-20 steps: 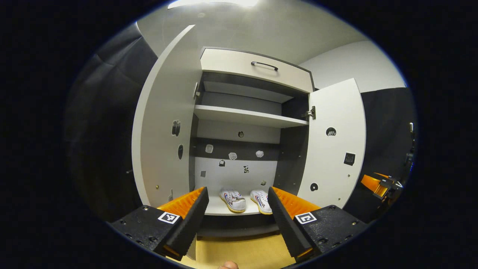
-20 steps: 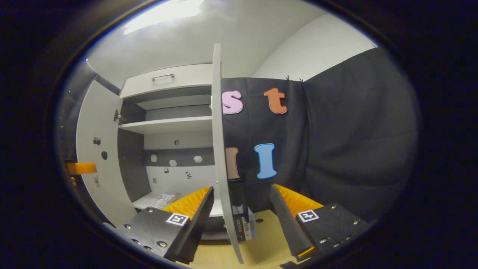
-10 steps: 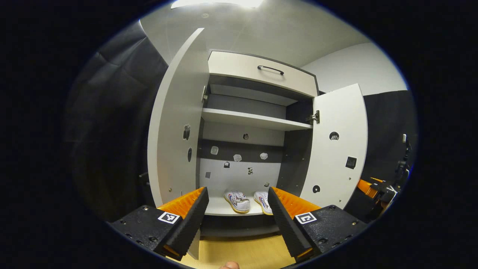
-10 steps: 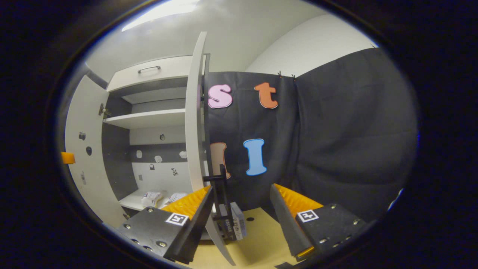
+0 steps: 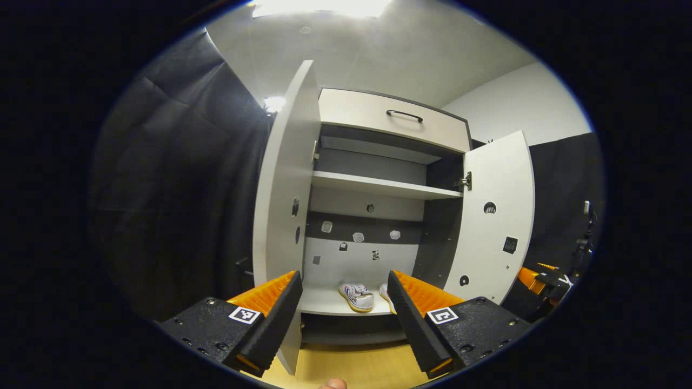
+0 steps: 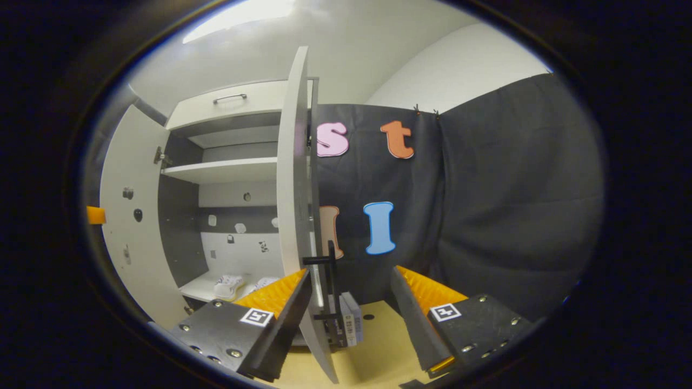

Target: Grab one shoe with the right hand and put it into the shoe cabinet, grab the other shoe with the left hand and put it into the shoe cabinet; then close the right door with the right hand and the left door with the left hand.

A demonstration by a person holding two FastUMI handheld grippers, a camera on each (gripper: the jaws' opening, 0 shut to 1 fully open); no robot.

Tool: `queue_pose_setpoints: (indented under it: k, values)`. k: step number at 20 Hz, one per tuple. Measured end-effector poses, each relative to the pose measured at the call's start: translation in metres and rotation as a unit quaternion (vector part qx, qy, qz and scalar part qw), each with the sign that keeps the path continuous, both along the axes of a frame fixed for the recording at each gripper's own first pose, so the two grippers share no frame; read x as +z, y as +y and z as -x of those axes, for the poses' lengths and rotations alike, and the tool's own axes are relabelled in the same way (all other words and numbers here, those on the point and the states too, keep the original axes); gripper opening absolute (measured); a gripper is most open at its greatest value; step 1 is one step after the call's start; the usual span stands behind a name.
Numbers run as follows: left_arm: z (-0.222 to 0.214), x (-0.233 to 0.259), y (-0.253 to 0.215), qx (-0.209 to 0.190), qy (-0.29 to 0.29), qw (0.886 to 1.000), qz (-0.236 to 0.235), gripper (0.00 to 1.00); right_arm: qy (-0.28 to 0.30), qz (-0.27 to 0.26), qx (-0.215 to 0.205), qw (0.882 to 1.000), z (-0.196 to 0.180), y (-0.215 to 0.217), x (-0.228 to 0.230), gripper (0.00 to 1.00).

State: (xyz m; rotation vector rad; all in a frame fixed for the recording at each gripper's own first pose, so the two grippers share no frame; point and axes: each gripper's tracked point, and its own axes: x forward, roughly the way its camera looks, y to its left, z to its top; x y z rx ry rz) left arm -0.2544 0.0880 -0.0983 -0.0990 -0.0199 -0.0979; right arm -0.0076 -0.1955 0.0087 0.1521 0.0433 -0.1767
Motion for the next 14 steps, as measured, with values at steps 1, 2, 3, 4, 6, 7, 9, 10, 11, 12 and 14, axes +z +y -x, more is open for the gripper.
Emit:
queue_pose_setpoints:
  k: [1, 2, 3, 4, 6, 7, 9, 10, 11, 12, 14]
  values:
    - [0.003, -0.002, 0.003, 0.006, 0.002, 1.0, 0.0, 0.96, -0.001, -0.003, 0.004, 1.0, -0.002, 0.006, 0.0, 0.9]
    - [0.006, -0.002, 0.007, 0.012, 0.002, 1.0, -0.001, 0.96, -0.003, -0.004, 0.009, 1.0, -0.008, 0.014, -0.002, 0.9]
    - [0.007, -0.003, 0.011, 0.02, 0.002, 1.0, -0.002, 0.93, -0.005, -0.004, 0.017, 1.0, -0.012, 0.022, -0.001, 0.9]
    - [0.009, -0.003, 0.015, 0.026, 0.003, 1.0, -0.003, 0.92, -0.021, -0.036, 0.091, 0.995, -0.016, 0.054, 0.006, 0.9]
    - [0.012, -0.007, 0.023, 0.04, 0.007, 0.999, -0.008, 0.96, -0.012, -0.046, 0.093, 0.995, -0.005, 0.082, 0.01, 0.85]
    - [0.013, -0.007, 0.029, 0.05, 0.005, 0.999, -0.01, 0.96, -0.018, -0.002, 0.069, 0.997, 0.004, 0.061, 0.011, 0.98]
    - [0.015, -0.012, 0.035, 0.063, 0.014, 0.998, -0.012, 0.96, -0.019, 0.003, 0.055, 0.998, -0.014, 0.054, 0.007, 0.98]
    - [0.015, -0.015, 0.038, 0.067, 0.019, 0.997, -0.013, 0.96, -0.023, -0.021, 0.067, 0.997, -0.02, 0.068, 0.009, 0.98]
    - [0.016, -0.015, 0.042, 0.071, 0.022, 0.997, -0.013, 0.96, -0.024, -0.043, 0.077, 0.996, -0.014, 0.067, 0.014, 0.95]
    - [0.016, -0.015, 0.045, 0.075, 0.022, 0.997, -0.012, 0.96, -0.022, -0.054, 0.081, 0.995, -0.015, 0.066, 0.012, 0.98]
    - [0.015, -0.014, 0.046, 0.079, 0.021, 0.997, -0.012, 0.96, -0.019, -0.053, 0.084, 0.995, -0.014, 0.066, 0.012, 0.96]
